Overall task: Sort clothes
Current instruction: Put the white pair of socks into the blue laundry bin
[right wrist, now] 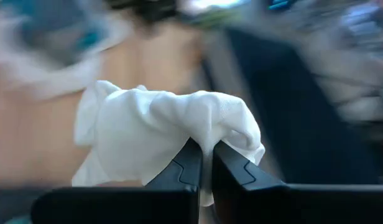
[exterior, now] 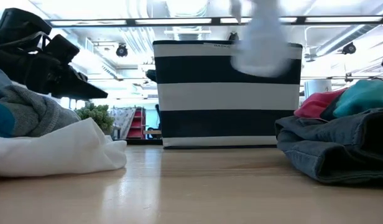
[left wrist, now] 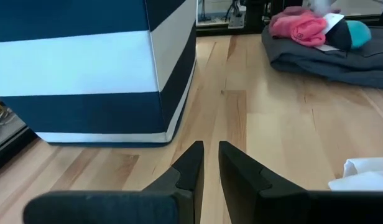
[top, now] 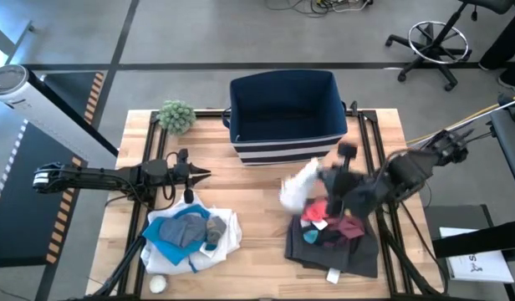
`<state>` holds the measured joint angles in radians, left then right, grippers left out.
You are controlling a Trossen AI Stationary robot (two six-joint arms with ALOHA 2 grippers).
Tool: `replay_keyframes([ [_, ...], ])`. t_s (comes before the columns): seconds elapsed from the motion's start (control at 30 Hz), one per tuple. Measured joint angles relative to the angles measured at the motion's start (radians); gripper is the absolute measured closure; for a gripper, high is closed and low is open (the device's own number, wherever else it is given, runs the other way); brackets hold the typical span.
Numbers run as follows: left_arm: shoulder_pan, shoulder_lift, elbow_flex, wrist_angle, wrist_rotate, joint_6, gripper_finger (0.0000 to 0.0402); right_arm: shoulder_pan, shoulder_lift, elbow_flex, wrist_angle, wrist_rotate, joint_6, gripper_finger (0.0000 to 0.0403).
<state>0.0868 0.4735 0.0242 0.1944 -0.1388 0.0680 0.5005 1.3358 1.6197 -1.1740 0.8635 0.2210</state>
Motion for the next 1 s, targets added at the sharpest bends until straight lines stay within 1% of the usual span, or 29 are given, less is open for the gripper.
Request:
replay_keyframes([
  [0.07,0.0,0.0,0.0,0.016,0.008,0.0,0.0365,-0.051,-0.018,0.013,0.055,0.087,-0.075,0.04],
  [0.1,0.0,0.0,0.0,0.03,0.016,0.0,0.0365,-0.077,-0.028,0.019,0.095,0.108,-0.123,0.04],
  [0.2,0.0,0.0,0.0,0.06,0.027,0.0,0.0365,-0.17,-0.051,0.031,0.26,0.112,-0.291,0.04],
  [0.3,0.0,0.0,0.0,0.079,0.027,0.001,0.0365,-0.262,-0.067,0.033,0.446,0.088,-0.475,0.04],
  [0.37,0.0,0.0,0.0,0.078,0.027,0.002,0.0365,-0.33,-0.069,0.033,0.556,0.047,-0.584,0.04],
  [0.47,0.0,0.0,0.0,0.079,0.027,0.004,0.0365,-0.433,-0.063,0.033,0.679,-0.029,-0.688,0.04],
  [0.53,0.0,0.0,0.0,0.08,0.027,0.005,0.0365,-0.503,-0.051,0.038,0.72,-0.081,-0.717,0.04],
  [0.6,0.0,0.0,0.0,0.083,0.027,0.005,0.0365,-0.568,-0.035,0.042,0.74,-0.136,-0.721,0.04],
  [0.7,0.0,0.0,0.0,0.083,0.027,0.005,0.0365,-0.663,-0.011,0.042,0.716,-0.213,-0.71,0.0401],
  [0.83,0.0,0.0,0.0,0.082,0.027,0.005,0.0365,-0.765,0.035,0.042,0.602,-0.281,-0.649,0.0401],
  [1.0,0.0,0.0,0.0,0.082,0.027,0.033,0.0365,-0.874,0.11,0.041,0.459,-0.435,-0.548,0.04],
])
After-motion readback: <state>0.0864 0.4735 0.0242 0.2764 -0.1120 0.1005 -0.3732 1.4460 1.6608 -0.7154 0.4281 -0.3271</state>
